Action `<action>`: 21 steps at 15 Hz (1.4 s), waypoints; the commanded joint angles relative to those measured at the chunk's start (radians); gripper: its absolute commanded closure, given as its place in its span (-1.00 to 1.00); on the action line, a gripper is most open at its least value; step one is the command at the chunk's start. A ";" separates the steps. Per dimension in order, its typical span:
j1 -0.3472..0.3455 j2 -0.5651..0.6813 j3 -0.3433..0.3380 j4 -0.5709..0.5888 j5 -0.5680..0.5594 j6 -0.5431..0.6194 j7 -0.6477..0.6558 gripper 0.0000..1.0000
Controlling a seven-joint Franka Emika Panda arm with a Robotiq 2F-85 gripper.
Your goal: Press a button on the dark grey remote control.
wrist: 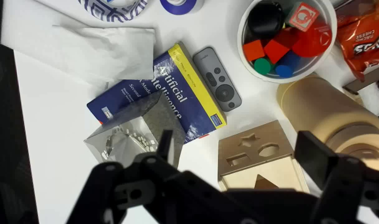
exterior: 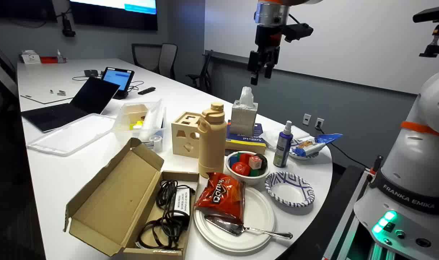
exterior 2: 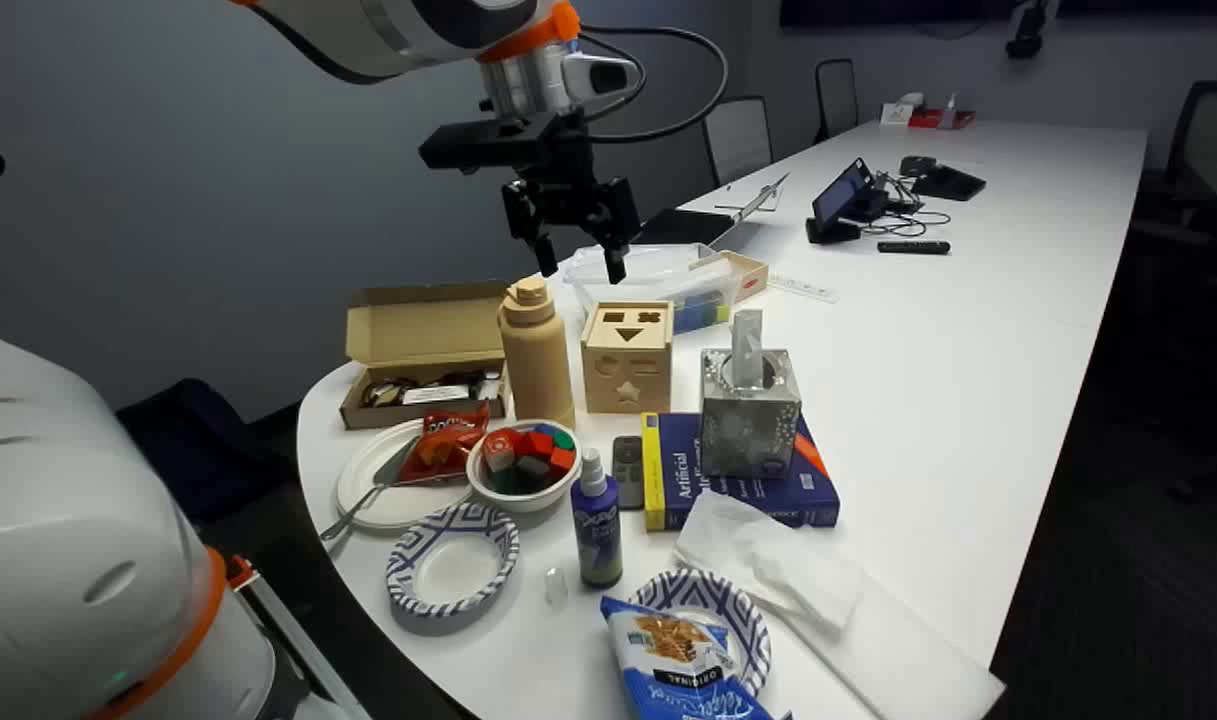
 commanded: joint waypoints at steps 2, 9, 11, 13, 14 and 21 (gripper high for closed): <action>0.007 0.028 -0.016 -0.008 0.015 0.053 0.017 -1.00; -0.036 0.235 -0.011 -0.020 0.005 0.277 0.233 -1.00; -0.045 0.328 -0.018 -0.002 0.011 0.345 0.291 -1.00; -0.045 0.412 -0.027 0.023 0.016 0.389 0.328 -1.00; -0.043 0.453 -0.034 0.038 0.017 0.405 0.342 -1.00; -0.017 0.657 -0.058 0.135 0.164 0.435 0.319 0.04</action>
